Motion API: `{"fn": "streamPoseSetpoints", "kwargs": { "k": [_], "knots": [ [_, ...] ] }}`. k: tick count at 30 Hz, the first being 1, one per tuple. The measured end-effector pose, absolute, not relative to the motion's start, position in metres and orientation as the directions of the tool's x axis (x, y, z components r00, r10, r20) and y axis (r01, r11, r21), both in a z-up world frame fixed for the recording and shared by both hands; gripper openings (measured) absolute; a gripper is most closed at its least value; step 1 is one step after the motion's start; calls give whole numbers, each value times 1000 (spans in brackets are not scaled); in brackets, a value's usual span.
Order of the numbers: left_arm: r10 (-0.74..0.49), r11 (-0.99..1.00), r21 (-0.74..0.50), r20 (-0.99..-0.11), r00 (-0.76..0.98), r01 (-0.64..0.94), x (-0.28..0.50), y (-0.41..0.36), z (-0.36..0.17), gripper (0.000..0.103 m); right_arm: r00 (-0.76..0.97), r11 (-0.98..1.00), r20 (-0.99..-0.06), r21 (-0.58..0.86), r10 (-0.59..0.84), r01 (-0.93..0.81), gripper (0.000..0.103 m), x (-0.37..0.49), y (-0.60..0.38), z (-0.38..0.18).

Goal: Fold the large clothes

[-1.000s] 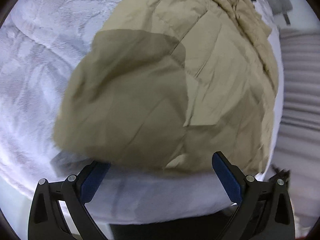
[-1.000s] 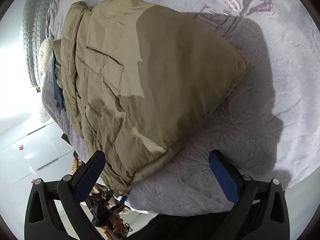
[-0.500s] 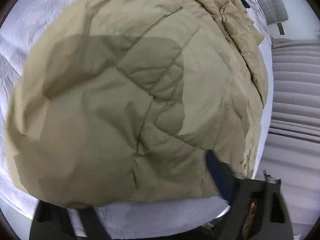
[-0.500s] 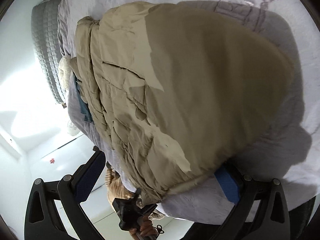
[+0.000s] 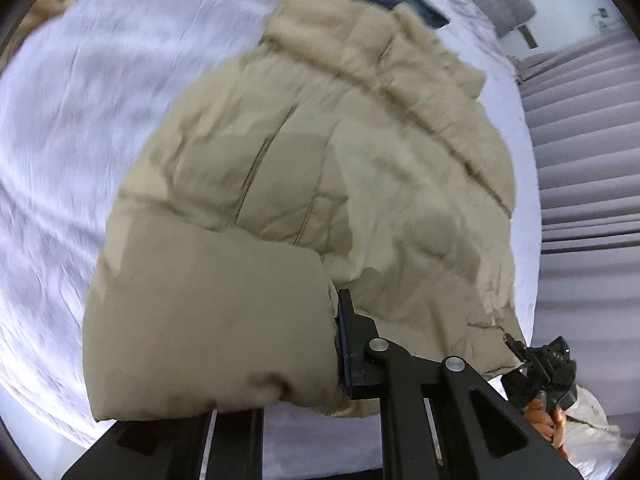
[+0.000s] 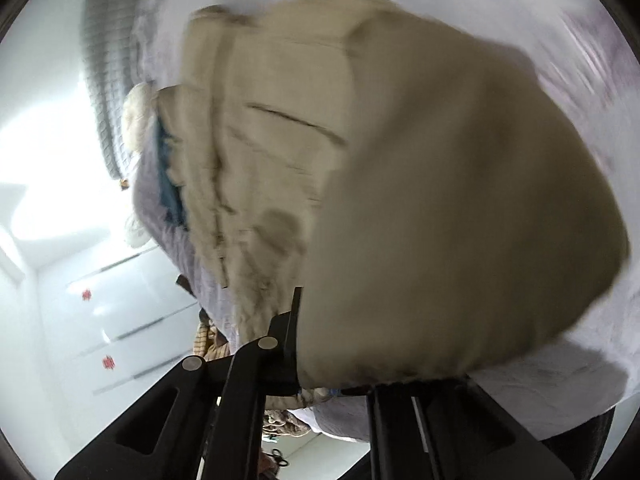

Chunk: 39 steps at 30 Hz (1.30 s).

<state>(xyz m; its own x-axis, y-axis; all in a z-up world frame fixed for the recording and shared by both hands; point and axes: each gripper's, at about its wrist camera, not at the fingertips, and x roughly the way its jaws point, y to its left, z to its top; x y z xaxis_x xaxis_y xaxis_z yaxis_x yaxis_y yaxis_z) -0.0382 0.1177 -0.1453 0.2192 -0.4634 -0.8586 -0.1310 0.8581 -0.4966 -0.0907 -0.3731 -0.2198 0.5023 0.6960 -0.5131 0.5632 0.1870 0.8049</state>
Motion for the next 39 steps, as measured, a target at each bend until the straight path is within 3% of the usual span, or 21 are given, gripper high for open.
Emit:
{"fn": "streamPoseSetpoints", "kwargs": {
  "k": [9, 17, 28, 37, 39],
  "knots": [
    [-450, 871, -490, -774, 445, 29, 45, 121, -53, 16, 555, 403, -491, 871, 672, 282, 9, 11, -386, -110],
    [-350, 929, -362, -790, 503, 77, 146, 88, -38, 16, 557, 553, -534, 819, 636, 154, 9, 122, -388, -63],
    [-168, 983, -180, -867, 469, 19, 250, 60, -123, 16, 477, 686, -682, 699, 554, 202, 9, 259, -373, -121],
    [-159, 983, -183, -868, 471, -5, 281, 53, -160, 17, 447, 672, -689, 704, 570, 228, 9, 300, -370, -190],
    [-180, 978, -207, -853, 490, 1, 275, 55, -151, 24, 440, 677, -692, 702, 573, 222, 9, 303, -369, -191]
  ]
}}
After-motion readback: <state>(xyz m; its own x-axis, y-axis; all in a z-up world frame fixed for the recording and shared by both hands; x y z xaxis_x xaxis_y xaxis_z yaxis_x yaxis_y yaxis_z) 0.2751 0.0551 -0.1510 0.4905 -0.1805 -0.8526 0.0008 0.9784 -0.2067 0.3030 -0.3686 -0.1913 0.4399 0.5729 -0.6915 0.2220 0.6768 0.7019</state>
